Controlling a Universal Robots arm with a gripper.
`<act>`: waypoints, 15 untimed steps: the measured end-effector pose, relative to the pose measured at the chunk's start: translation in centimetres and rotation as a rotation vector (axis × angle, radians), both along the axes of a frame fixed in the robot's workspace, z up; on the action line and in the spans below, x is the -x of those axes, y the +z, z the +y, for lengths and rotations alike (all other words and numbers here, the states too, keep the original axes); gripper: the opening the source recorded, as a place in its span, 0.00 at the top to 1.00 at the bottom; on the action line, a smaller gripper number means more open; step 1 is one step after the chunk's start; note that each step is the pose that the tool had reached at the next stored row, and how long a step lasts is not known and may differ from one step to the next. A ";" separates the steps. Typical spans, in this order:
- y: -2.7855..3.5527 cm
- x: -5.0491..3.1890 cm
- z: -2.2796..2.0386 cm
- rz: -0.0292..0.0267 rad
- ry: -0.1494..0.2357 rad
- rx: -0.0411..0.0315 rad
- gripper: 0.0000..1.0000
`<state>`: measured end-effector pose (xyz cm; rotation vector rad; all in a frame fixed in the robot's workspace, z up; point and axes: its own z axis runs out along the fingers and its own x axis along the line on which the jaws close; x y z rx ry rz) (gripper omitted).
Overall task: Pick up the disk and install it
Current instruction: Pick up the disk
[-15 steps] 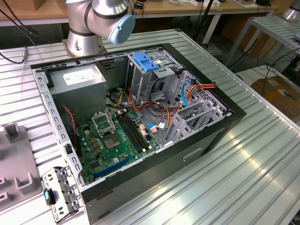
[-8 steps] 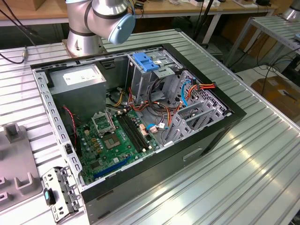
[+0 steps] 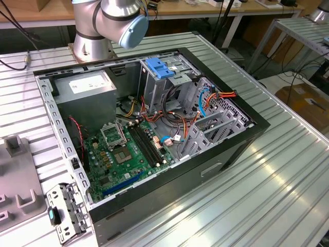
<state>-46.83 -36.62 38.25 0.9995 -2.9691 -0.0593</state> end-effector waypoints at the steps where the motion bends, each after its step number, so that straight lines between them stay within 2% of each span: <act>1: -0.03 0.00 0.00 0.0001 0.020 0.0001 0.73; 2: -0.08 0.00 0.00 0.0001 0.048 0.0002 0.67; 3: -0.14 0.00 0.00 0.0001 0.083 0.0007 0.67; 4: -0.23 0.00 0.00 -0.0001 0.114 0.0017 0.60; 8: -0.42 0.00 0.00 -0.0001 0.194 0.0018 0.58; 9: -0.47 0.00 0.05 -0.0003 0.214 0.0025 0.52; 14: -0.65 -0.01 0.06 -0.0005 0.300 0.0026 0.52; 15: -0.67 -0.01 0.06 -0.0005 0.306 0.0026 0.52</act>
